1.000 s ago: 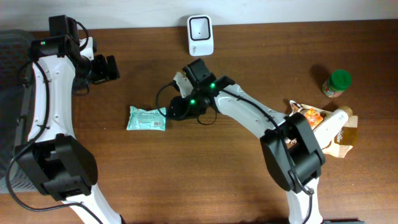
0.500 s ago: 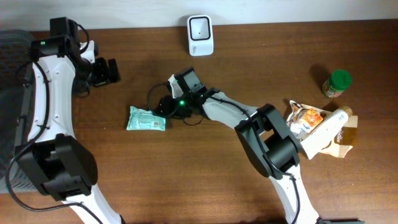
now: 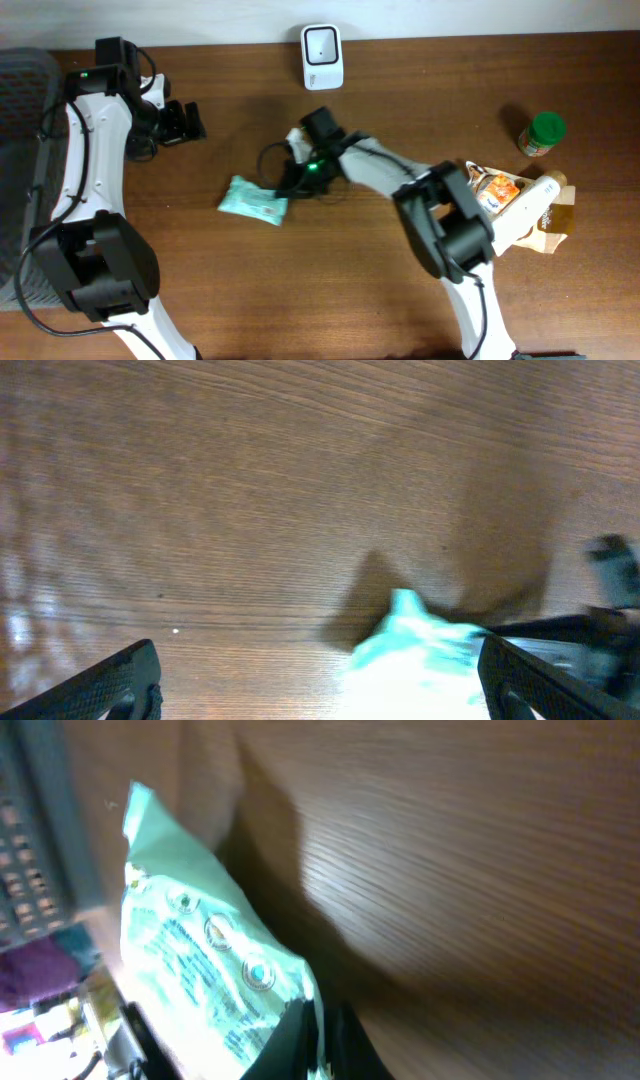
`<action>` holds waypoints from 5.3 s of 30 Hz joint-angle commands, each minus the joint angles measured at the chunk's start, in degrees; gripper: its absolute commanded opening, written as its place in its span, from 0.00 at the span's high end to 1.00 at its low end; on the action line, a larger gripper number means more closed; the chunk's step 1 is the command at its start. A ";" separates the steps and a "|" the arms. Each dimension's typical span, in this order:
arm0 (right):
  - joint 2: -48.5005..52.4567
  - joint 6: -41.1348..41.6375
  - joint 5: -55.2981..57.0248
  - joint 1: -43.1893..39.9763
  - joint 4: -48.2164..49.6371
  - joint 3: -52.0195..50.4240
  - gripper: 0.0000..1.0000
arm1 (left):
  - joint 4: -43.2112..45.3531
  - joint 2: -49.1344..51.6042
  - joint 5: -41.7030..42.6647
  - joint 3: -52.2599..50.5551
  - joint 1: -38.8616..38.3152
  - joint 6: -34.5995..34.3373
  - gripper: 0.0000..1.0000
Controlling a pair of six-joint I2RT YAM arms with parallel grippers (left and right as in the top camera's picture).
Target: Scan the item barcode
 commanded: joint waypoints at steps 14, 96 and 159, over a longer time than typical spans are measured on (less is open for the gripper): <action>-9.05 -20.59 12.15 -21.62 -29.73 0.02 0.57 | 17.11 -0.96 6.84 -22.25 -26.25 -6.16 0.88; -2.36 -22.49 5.77 -5.44 -28.83 7.23 0.71 | 30.53 -0.11 -13.27 -30.60 -21.44 -11.89 1.00; -17.07 -14.99 3.58 -8.44 -24.44 -1.73 0.46 | 21.07 -5.44 -5.07 -28.17 -19.82 3.10 1.00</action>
